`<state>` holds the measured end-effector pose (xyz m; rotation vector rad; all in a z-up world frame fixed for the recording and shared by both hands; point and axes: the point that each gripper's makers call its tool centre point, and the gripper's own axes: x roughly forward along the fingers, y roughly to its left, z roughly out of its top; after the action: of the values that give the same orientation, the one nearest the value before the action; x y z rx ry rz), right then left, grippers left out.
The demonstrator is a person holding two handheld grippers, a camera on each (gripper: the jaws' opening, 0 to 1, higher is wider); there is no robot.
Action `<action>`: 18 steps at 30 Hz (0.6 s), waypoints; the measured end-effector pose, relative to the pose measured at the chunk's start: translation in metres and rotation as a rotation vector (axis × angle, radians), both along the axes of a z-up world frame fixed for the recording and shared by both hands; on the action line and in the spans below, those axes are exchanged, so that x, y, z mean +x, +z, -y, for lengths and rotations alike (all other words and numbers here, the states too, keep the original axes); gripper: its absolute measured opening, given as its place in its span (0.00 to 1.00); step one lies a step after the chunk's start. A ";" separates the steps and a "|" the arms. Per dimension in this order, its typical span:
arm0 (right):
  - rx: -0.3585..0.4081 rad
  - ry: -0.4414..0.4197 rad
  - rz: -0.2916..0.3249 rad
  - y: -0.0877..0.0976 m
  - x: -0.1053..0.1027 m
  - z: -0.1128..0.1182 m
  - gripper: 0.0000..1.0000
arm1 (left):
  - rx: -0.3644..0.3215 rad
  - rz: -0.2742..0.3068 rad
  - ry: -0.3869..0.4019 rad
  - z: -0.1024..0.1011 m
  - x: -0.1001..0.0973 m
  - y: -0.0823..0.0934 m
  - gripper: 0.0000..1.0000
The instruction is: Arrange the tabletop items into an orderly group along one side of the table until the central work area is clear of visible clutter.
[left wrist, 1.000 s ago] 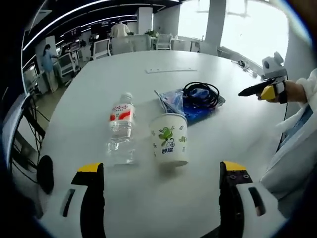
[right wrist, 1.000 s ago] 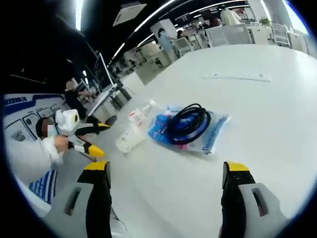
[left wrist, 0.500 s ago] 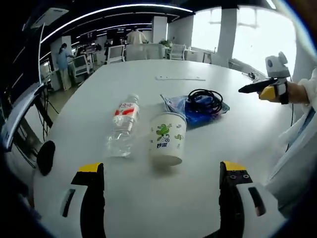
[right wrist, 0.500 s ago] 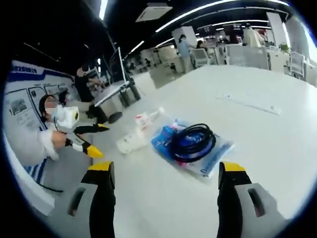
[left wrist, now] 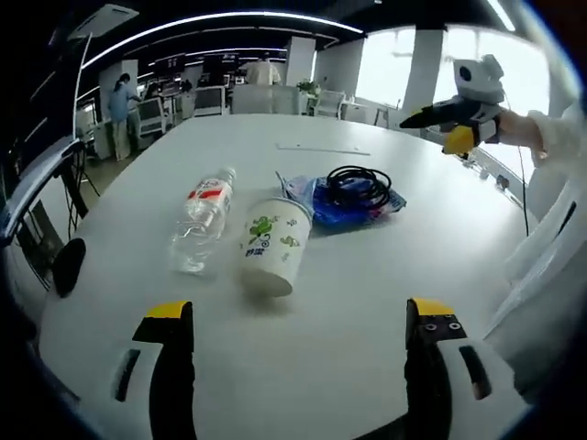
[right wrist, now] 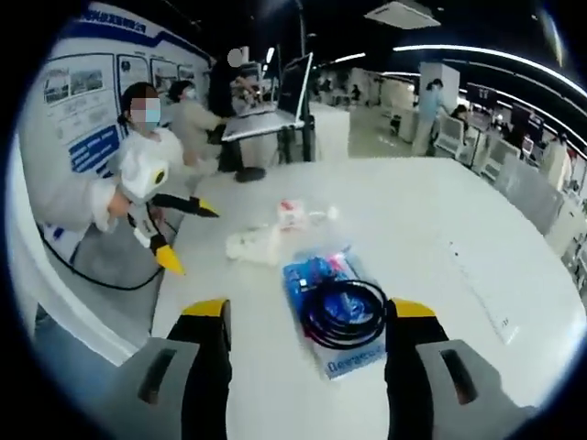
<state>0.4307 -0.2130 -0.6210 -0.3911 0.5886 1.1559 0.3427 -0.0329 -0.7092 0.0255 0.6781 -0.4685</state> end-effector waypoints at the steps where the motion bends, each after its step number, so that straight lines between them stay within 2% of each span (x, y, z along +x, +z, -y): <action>1: -0.016 0.026 -0.008 -0.003 -0.003 -0.002 0.64 | 0.000 0.002 -0.001 0.001 -0.001 0.000 0.99; 5: -0.139 0.115 0.015 -0.026 -0.007 -0.008 0.62 | -0.010 0.010 0.000 0.003 -0.003 0.000 0.98; 6: -0.148 0.137 0.003 -0.031 -0.010 -0.012 0.62 | -0.004 0.019 -0.004 0.005 -0.005 0.001 0.97; 9: -0.171 0.157 -0.014 -0.043 -0.011 -0.016 0.59 | 0.072 0.057 -0.055 0.003 -0.008 0.002 0.96; 12: -0.179 0.156 -0.031 -0.050 -0.008 -0.020 0.58 | 0.070 0.068 -0.056 0.007 -0.014 0.008 0.94; 15: -0.178 0.152 -0.066 -0.056 -0.007 -0.025 0.56 | 0.040 0.082 -0.045 0.010 -0.017 0.014 0.98; 16: -0.182 0.160 -0.066 -0.058 -0.007 -0.027 0.55 | 0.036 0.079 -0.042 0.010 -0.018 0.015 0.99; 18: -0.228 0.205 -0.041 -0.065 -0.008 -0.028 0.53 | 0.057 0.120 -0.054 0.010 -0.019 0.022 1.00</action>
<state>0.4232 -0.1854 -0.6862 -0.6361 0.7317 1.2993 0.3239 -0.0425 -0.6868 0.1246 0.5739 -0.4952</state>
